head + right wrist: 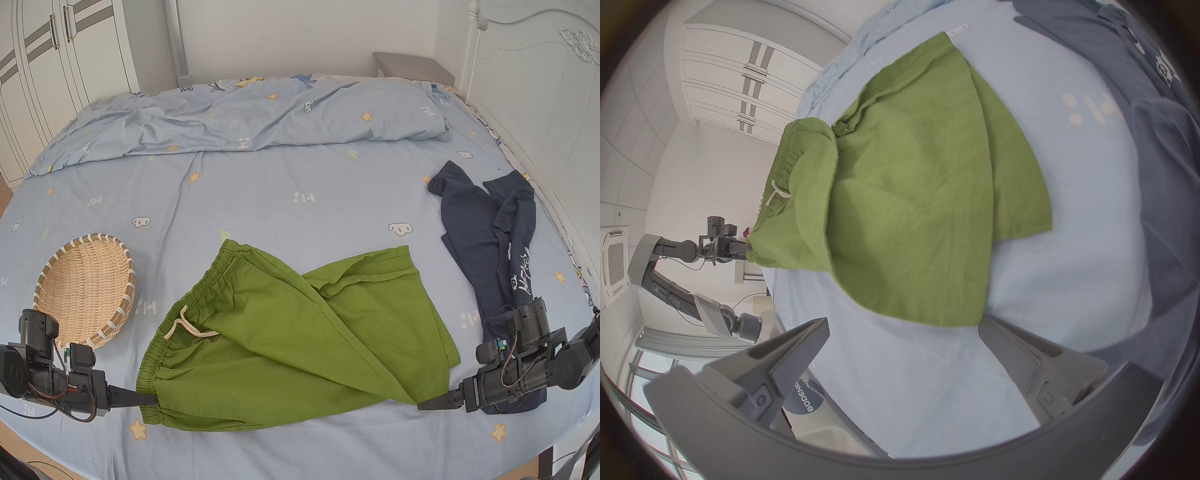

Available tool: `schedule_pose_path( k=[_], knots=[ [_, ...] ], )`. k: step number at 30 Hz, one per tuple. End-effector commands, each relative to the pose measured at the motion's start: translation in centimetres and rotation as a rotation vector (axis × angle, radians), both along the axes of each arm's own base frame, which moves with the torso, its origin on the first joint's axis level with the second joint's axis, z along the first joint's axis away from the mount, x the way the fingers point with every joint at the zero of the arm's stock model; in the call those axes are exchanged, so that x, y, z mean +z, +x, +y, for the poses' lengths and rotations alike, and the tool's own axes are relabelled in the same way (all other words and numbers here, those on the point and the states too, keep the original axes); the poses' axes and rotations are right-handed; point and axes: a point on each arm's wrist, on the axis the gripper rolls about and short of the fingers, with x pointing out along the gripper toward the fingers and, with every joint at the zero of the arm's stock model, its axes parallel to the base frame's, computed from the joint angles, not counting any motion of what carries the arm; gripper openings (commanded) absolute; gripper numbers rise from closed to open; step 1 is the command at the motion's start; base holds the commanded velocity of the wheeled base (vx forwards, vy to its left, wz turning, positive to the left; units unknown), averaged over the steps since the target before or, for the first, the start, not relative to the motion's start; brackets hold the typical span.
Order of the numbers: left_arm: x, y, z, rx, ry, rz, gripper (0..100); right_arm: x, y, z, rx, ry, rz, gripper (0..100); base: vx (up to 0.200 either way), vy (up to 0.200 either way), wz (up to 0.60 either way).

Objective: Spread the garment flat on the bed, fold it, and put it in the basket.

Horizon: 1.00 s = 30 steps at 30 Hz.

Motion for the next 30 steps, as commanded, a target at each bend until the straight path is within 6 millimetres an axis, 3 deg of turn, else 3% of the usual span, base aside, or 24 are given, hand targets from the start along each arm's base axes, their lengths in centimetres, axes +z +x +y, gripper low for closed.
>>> schedule_pose_path(
  k=[1, 20, 21, 28, 30],
  knots=[
    [0.0, -0.1, 0.1, -0.003, -0.001, -0.008, 0, -0.9, 0.6, 0.0, -0.012, 0.003, 0.009, 100, 0.0, 0.0, 0.0],
    [-0.2, 0.1, 0.1, -0.007, 0.0, -0.005, 0, -0.8, 2.8, 0.1, -0.029, 0.025, -0.033, 100, 0.0, 0.0, 0.0],
    [-0.2, 0.1, 0.2, -0.004, 0.0, -0.005, 0, -0.7, 2.9, 0.1, -0.032, 0.03, -0.033, 0, 0.0, 0.0, 0.0],
    [-0.2, 0.2, 0.2, -0.004, 0.0, -0.005, 0, -0.1, 2.8, 0.1, -0.035, 0.085, -0.018, 0, 0.0, 0.0, 0.0],
    [-0.2, 0.2, 0.2, -0.004, 0.0, -0.007, 0, 1.1, 2.4, 0.1, -0.049, 0.118, -0.027, 0, 0.0, 0.0, 0.0]
  ],
)
